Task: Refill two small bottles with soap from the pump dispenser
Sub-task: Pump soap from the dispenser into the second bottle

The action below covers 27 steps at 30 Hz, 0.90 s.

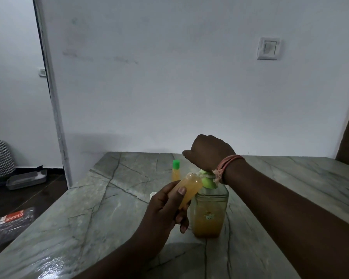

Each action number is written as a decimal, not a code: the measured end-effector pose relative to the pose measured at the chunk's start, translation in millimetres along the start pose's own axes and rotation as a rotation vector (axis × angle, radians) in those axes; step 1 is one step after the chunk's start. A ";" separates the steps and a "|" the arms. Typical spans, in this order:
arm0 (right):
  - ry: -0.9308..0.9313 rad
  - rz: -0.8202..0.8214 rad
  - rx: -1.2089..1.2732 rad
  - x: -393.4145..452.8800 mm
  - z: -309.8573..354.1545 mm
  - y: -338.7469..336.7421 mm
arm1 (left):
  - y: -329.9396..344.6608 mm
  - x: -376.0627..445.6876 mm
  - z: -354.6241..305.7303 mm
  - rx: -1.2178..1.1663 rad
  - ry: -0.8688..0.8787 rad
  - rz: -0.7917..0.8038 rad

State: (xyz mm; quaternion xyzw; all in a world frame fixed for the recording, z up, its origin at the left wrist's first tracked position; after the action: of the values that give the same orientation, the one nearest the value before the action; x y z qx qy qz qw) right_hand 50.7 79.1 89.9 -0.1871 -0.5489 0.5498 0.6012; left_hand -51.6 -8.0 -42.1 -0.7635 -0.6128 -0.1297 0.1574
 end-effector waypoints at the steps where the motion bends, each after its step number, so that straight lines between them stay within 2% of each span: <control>1: 0.010 0.013 0.016 -0.3 -2.6 0.8 | -0.4 0.1 -0.9 0.000 0.004 -0.003; 7: 0.006 0.075 -0.035 -3.0 5.4 -3.5 | 0.9 -1.1 -5.2 -0.021 0.011 -0.009; 10: -0.041 0.026 -0.072 -0.2 11.6 -12.0 | 2.1 -0.8 -7.1 -0.037 0.020 0.000; 14: -0.003 -0.007 0.021 -1.3 2.1 -2.2 | 1.9 0.6 -6.2 -0.017 0.024 0.001; 22: -0.014 0.095 -0.055 -4.2 9.5 3.1 | 0.4 -0.3 -7.3 -0.001 0.028 -0.017; 27: -0.067 0.032 -0.060 -0.2 14.8 -4.5 | 0.5 1.3 -3.9 0.007 0.031 0.001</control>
State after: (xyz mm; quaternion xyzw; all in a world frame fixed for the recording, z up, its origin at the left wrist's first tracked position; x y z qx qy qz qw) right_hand 40.0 71.8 98.4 -0.1953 -0.5819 0.5486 0.5677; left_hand -50.8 -8.5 -38.0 -0.7610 -0.6105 -0.1394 0.1697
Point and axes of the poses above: each hand's wrist, its own x-axis towards the middle knuckle, its own y-axis out of the palm, z = x × y, the point moved 9 cm from there along x, towards the middle knuckle, and after that the axes turned 15 degrees about x, right-handed, at the moved point
